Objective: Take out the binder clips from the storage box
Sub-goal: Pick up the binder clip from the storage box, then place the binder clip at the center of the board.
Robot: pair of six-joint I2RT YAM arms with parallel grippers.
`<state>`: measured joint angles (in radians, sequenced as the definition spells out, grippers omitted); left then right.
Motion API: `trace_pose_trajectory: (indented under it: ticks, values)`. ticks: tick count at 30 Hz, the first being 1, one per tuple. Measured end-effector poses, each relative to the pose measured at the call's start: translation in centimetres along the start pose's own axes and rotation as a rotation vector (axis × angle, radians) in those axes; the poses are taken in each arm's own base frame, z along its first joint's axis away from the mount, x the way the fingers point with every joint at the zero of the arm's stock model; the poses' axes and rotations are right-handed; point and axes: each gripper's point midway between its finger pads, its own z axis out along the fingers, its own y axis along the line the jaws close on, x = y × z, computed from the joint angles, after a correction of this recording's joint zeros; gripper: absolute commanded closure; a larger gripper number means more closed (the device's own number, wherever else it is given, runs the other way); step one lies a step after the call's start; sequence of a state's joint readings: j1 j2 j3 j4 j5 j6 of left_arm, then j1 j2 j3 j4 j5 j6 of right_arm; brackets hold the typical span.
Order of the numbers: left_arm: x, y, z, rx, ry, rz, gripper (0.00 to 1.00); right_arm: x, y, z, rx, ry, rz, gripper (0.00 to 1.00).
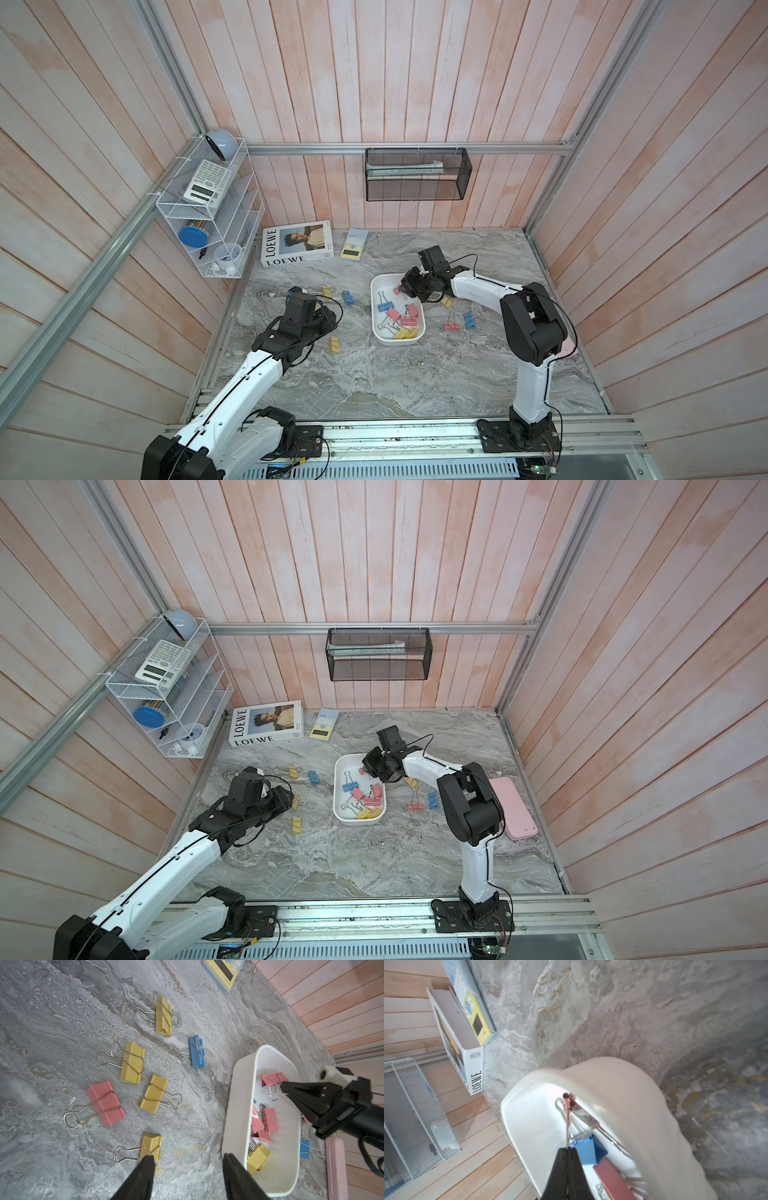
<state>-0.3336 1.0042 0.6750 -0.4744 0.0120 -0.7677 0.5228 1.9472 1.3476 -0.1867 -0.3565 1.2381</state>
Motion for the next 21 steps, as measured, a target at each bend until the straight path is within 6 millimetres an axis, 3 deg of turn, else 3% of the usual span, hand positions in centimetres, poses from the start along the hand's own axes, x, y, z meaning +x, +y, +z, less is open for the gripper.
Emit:
trace_pose_trajectory:
  ticks: [5,9,15,21]
  values:
    - [-0.6,-0.9,0.2,0.022,-0.003,0.001,0.41,-0.7,1.8,-5.8,-0.086,-0.053,-0.048,1.00]
    - [-1.2,-1.8,0.4,0.043,-0.002,0.002,0.41,-3.6,0.1,-10.4,-0.110,-0.142,-0.035,1.00]
    - [-1.3,-3.0,1.0,0.063,0.013,0.014,0.41,-9.6,-7.3,-15.7,-0.062,-0.294,0.069,1.00]
    - [-0.5,-4.4,1.3,0.085,0.040,0.048,0.41,-13.6,-13.2,-18.1,-0.019,-0.364,0.157,1.00]
